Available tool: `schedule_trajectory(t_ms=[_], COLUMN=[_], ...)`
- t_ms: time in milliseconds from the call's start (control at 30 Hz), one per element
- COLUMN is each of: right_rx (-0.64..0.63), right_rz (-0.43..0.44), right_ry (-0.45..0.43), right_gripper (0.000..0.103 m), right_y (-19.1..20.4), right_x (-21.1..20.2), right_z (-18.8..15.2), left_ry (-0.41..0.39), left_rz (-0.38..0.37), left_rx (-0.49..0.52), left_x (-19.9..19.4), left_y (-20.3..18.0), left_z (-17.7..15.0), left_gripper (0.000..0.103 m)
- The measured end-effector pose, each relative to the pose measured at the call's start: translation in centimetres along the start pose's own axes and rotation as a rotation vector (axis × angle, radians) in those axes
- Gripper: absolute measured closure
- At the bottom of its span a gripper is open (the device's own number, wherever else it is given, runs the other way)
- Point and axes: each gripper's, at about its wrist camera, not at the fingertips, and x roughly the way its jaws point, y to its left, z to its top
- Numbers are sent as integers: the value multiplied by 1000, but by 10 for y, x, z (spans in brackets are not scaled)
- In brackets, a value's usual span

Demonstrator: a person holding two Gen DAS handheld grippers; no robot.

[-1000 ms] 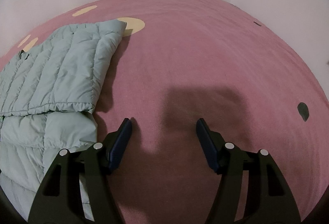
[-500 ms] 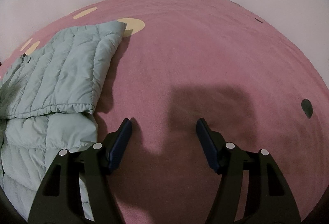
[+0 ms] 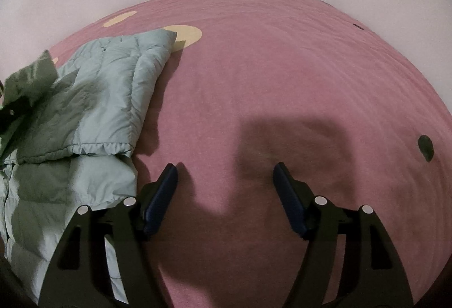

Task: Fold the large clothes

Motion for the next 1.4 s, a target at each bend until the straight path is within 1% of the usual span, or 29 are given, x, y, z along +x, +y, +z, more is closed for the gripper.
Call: schedule_trajectory(t_ms=[100,200,300,333,367,400,433,467,500,567,633,733,800,833,900,933,1000,1033,1067,1167,1200,1300,1333,1400], right_rx=[-1,-4,-7,-8,-9,-9,-9,-9,-10,-11,-12,-9,21,50,79,75,44,19,-2,-22,-24,3,11,3], right_rz=[-2,-5,-11,-11,-11,-11,-10,-11,-12,-14,-14,-9,-11,2,37,62,122,164,201,267,280,313,317,321], right_ry=[0,1,2,2,2,2,3,2,2,3,6,12,16,4,-26,-45,-67,-68,-59,-20,-4,47,55,67], right_gripper=[32,32,32,32,32,32,32,32,32,32,32,32,32,32,32,32,32,32,32,32,32,33,35,52], right_y=[1,1,3,3,2,2,2,2,3,3,2,0,-4,-5,-1,7,29,45,62,98,110,129,134,142], right_x=[0,0,0,0,0,0,0,0,0,0,0,-6,-19,-29,-47,-58,-71,-74,-72,-56,-47,-24,-18,-11], right_z=[0,0,1,0,1,1,1,1,1,1,1,4,8,10,17,22,32,38,43,54,57,63,65,68], left_ry=[13,28,46,48,50,46,34,21,-1,-20,-44,-68,-77,-82,-82,-74,-57,-56,-54,-38,-35,-32,-34,-34], left_rz=[-5,-9,-20,-23,-27,-33,-36,-40,-51,-68,-59,-9,65,96,190,220,248,260,267,274,270,265,261,262], left_rx=[19,28,23,27,32,37,37,35,28,17,-14,-85,-134,-145,-174,-197,-263,-293,-308,-341,-345,-342,-339,-333], left_x=[2,3,-2,-4,-8,-16,-26,-34,-47,-65,-84,-101,-107,-108,-107,-106,-102,-100,-99,-92,-90,-84,-83,-81], left_y=[-12,-14,-13,-12,-12,-10,-7,-3,4,20,47,103,148,163,200,217,251,264,272,293,297,303,304,305], left_z=[-8,-10,-10,-8,-8,-7,-7,-7,-8,-10,-13,-24,-34,-38,-47,-52,-58,-61,-62,-64,-64,-63,-63,-62], left_gripper=[94,94,92,89,77,69,53,44,42,39,35,34,34,34,34,34,34,34,34,34,34,34,34,34])
